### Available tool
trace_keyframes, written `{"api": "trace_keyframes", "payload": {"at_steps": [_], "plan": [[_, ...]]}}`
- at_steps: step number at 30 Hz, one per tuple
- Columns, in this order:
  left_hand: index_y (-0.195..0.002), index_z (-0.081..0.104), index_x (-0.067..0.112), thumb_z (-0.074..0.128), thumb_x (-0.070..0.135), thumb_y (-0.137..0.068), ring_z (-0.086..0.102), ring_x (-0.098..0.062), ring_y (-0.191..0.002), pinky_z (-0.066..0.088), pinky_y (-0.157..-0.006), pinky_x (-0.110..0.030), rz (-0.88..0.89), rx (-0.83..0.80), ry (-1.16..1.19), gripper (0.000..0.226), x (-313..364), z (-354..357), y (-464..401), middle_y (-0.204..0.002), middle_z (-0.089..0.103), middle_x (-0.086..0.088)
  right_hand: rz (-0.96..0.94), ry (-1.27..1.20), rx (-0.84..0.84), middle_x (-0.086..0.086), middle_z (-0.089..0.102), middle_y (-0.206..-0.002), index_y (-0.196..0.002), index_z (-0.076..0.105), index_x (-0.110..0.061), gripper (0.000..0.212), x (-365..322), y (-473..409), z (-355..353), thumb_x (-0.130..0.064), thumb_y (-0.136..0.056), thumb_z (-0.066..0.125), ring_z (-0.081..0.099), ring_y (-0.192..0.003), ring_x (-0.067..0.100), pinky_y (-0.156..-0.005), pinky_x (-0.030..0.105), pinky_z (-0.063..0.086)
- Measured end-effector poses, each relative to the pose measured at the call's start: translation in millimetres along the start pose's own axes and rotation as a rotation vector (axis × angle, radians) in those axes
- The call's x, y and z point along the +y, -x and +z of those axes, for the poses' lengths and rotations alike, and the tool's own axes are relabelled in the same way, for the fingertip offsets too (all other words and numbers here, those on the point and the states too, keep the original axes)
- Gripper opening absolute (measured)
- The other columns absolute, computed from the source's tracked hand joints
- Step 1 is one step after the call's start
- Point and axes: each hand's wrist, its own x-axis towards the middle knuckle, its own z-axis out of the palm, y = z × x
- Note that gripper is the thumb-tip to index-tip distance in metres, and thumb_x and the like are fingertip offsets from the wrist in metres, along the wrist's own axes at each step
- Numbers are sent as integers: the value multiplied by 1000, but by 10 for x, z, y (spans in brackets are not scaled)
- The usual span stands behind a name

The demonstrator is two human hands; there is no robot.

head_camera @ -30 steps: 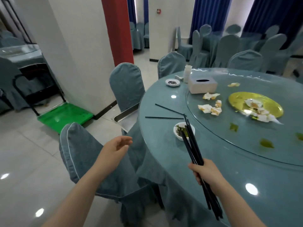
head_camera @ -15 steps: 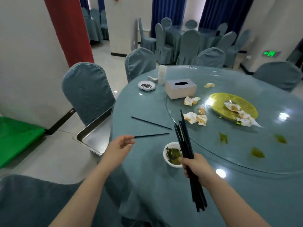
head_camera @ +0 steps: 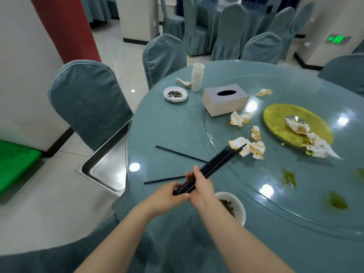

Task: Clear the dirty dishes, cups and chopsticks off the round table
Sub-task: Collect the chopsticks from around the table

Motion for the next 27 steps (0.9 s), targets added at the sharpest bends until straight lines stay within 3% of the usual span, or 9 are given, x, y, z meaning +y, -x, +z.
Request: {"api": "trace_keyframes", "payload": {"at_steps": [3, 6, 8, 10, 13, 16, 19, 22, 27], "plan": [[-105, 55, 19, 62, 39, -84, 56, -7, -76, 43, -66, -24, -41, 14, -32, 30, -36, -62, -178, -92, 64, 5, 50, -29, -11, 4, 55, -71, -89, 52, -13, 10, 43, -162, 85, -16, -93, 61, 58, -70, 16, -66, 34, 50], [-98, 57, 7, 58, 24, -84, 56, -16, -70, 50, -69, -36, -55, -48, -52, 21, -50, -116, -340, -80, 61, -2, 111, -32, -30, 4, 56, -67, -87, 52, -13, 11, 53, -326, 115, -12, -92, 62, 58, -68, 16, -62, 32, 48], [-91, 51, 11, 52, 16, -84, 52, -16, -67, 47, -63, -33, -53, -92, -112, 9, -106, -110, -438, -77, 57, -3, 131, 17, -45, 3, 56, -62, -83, 52, -12, 13, 58, -422, 134, -9, -91, 62, 56, -65, 16, -63, 30, 47], [-98, 48, 13, 50, 15, -86, 49, -16, -71, 39, -60, -30, -57, -106, -204, 13, -201, -100, -521, -83, 55, -2, 142, 64, -53, 3, 58, -64, -82, 53, -13, 13, 56, -507, 131, -7, -91, 60, 56, -66, 16, -65, 28, 47], [-110, 46, 12, 51, 22, -88, 52, -21, -81, 38, -67, -31, -80, -108, -370, 24, -345, -129, -645, -98, 59, -8, 160, 82, -28, 4, 62, -73, -88, 56, -14, 7, -11, -638, 56, -8, -90, 60, 59, -67, 17, -63, 29, 49], [-105, 44, 18, 49, 25, -89, 57, -23, -89, 40, -70, -32, -86, -100, -535, 18, -484, -220, -749, -106, 61, -7, 196, 42, 34, 5, 62, -83, -96, 59, -11, 6, -102, -755, -32, -11, -90, 60, 60, -74, 21, -65, 35, 50], [-99, 42, 21, 47, 26, -90, 57, -26, -94, 44, -75, -36, -77, -50, -683, 12, -621, -344, -836, -107, 60, -6, 230, -49, 88, 12, 65, -105, -117, 58, -6, 28, -123, -816, -64, -12, -90, 62, 62, -97, 28, -69, 39, 50], [-106, 43, 20, 46, 24, -90, 54, -26, -97, 43, -75, -35, -43, 41, -814, 17, -705, -490, -925, -109, 56, -5, 244, -78, 100, 14, 53, -132, -131, 51, -7, 43, -121, -836, -54, -13, -90, 63, 48, -127, 32, -94, 44, 47], [-119, 43, 22, 46, 18, -91, 50, -25, -104, 33, -75, -32, -35, 123, -1016, 29, -734, -586, -1072, -115, 49, -4, 224, -72, 144, 18, 60, -119, -120, 54, -1, 27, -204, -852, -92, -7, -93, 53, 59, -110, 32, -92, 40, 49]]}}
